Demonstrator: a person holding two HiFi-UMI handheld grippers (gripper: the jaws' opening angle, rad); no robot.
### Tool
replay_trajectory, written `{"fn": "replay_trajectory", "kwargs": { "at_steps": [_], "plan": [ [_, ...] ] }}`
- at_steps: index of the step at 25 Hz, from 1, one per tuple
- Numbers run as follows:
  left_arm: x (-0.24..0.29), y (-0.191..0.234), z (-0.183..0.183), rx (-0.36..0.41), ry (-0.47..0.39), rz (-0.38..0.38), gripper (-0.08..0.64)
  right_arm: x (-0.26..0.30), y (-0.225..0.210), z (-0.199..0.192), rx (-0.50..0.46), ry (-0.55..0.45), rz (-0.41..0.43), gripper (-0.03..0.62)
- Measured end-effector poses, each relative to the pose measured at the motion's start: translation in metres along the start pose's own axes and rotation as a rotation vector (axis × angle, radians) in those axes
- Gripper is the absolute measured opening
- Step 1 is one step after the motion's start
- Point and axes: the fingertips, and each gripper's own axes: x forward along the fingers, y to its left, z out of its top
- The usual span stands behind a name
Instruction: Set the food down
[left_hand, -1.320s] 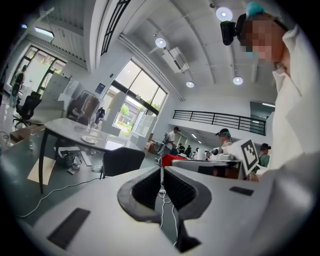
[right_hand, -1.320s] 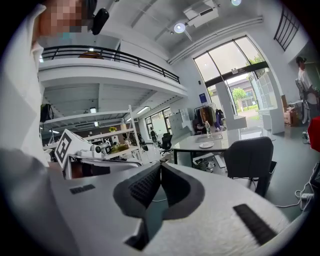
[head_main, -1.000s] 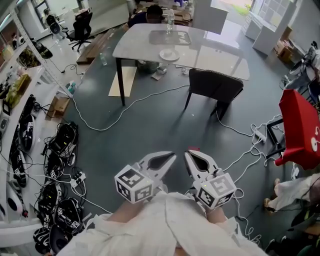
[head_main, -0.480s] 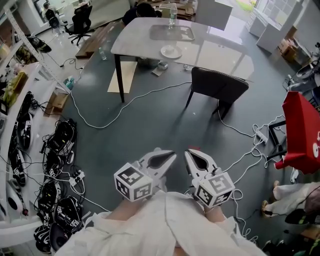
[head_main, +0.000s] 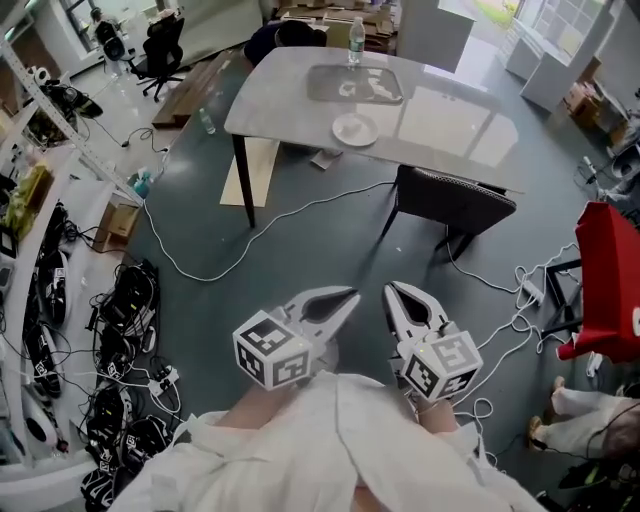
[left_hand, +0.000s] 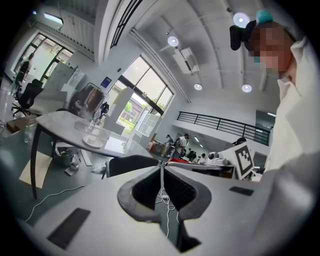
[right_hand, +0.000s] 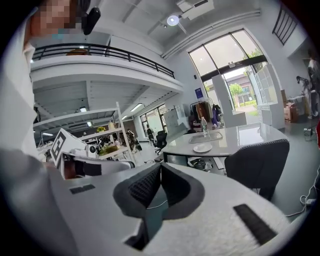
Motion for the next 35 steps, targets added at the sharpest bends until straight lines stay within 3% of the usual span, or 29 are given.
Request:
{"fn": "replay_trajectory", "kwargs": {
  "at_steps": [6,13,21,35],
  "plan": [
    [0.024,0.056,0.048,0.021,-0.013,-0.026,0.029,0.061,-0.024,0.035,-0.003,-0.021,-0.023,0.003],
    [0.044,0.105,0.072,0.015,-0.005,-0.059,0.029,0.108,-0.047,0.057,-0.004,-0.044,-0.060,0.003],
    [0.068,0.113,0.069,-0.027,0.043,-0.108,0.029,0.117,-0.069,0.063,0.051,-0.035,-0.078,0.003],
    [0.126,0.174,0.090,-0.043,0.064,-0.087,0.029,0.182,-0.129,0.080,0.078,-0.019,-0.047,0.003]
  ]
}}
